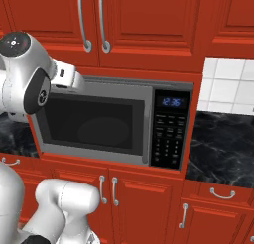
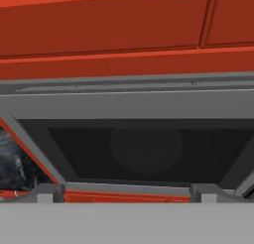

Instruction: Move the bowls from the cabinet to the plates on the dining table.

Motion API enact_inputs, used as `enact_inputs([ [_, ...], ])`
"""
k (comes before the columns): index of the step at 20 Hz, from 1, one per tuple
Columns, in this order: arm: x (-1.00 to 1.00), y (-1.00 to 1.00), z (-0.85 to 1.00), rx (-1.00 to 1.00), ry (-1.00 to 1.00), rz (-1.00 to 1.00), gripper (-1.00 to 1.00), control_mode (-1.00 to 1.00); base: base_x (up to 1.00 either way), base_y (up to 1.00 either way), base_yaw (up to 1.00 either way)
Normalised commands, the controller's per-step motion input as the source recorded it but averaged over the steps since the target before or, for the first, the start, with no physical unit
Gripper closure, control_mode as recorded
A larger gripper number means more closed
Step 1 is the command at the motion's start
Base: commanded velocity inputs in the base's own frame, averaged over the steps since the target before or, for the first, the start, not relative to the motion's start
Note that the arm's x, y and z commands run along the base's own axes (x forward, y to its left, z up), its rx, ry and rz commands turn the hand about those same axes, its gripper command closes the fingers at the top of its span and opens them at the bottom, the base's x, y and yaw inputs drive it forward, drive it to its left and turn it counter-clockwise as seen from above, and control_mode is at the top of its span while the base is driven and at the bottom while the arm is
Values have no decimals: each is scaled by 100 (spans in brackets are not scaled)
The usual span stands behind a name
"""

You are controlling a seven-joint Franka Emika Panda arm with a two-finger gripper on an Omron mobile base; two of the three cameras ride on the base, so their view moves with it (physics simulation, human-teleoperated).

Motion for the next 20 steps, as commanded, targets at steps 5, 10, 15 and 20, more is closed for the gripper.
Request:
enact_inputs([
  [5,0,18,19,0,-8,0,-100,-100,0,0,0],
  [10,-1,0,24,0,0,0,-100,-100,0,0,0],
  [15,-14,0,47,-2,-5,0,-100,-100,0,0,0],
  [20,-4,-4,37,-8,-2,0,-100,-100,0,0,0],
])
